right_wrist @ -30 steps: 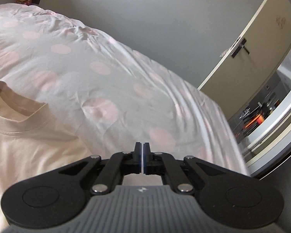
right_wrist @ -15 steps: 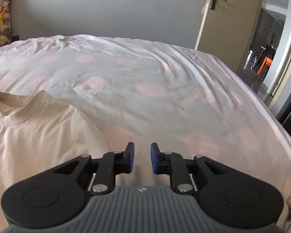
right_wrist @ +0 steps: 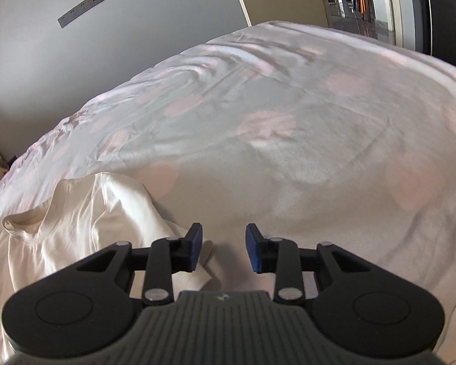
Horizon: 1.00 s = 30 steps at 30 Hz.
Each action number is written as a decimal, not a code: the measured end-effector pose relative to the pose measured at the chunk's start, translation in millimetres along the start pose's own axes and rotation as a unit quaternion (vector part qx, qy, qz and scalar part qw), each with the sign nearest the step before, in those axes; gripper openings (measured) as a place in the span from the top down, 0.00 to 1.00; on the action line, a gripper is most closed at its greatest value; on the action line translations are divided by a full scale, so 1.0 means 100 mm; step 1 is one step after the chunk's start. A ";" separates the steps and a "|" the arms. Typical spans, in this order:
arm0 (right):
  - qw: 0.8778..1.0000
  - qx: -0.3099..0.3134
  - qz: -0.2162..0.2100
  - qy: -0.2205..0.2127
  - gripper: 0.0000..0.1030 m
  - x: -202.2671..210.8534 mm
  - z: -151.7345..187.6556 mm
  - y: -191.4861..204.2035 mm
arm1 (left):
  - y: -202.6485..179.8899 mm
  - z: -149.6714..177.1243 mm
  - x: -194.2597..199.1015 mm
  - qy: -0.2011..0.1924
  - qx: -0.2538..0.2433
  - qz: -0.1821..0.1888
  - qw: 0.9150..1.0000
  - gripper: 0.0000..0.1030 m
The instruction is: Fold clothes
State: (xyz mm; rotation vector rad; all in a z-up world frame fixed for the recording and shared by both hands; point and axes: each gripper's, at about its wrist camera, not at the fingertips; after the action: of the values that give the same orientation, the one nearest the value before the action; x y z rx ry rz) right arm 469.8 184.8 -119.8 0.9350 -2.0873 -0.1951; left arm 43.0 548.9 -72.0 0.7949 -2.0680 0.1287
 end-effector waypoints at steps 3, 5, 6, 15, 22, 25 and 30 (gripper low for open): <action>1.000 -0.009 -0.007 0.020 0.89 -0.12 0.05 0.06 | 0.01 0.06 0.01 0.007 0.001 0.003 1.000 0.37; 0.999 -0.008 -0.001 0.031 0.98 -0.15 0.05 0.11 | 0.03 0.08 -0.01 0.013 0.002 0.006 1.000 0.37; 1.000 -0.004 0.002 0.028 0.99 -0.14 0.03 0.12 | 0.03 0.09 -0.03 0.014 0.001 0.006 1.000 0.37; 0.994 0.038 0.095 -0.040 1.00 -0.17 -0.60 0.01 | 0.07 0.09 -0.27 0.027 0.026 0.006 0.999 0.37; 0.993 0.062 0.094 -0.032 0.93 -0.17 -0.72 -0.12 | 0.09 0.08 -0.34 0.027 0.028 0.017 0.999 0.37; 0.995 0.066 0.067 -0.015 0.63 -0.14 -0.57 -0.10 | 0.10 0.10 -0.38 0.034 0.036 0.019 0.999 0.37; 0.999 0.010 0.039 0.011 0.89 -0.21 -0.34 -0.12 | 0.09 0.14 -0.39 0.045 0.048 0.022 0.998 0.37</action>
State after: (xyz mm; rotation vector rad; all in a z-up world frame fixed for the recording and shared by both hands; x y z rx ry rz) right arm 509.3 196.7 -116.4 0.8631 -2.1042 -0.1229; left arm 43.7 569.9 -108.6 0.7876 -2.0064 0.2853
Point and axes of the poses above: each gripper's, at about its wrist camera, not at the fingertips, and x roughly against the way its jaws point, y to its left, z to its underside, and after that the axes turned 6 degrees about -z, right-handed
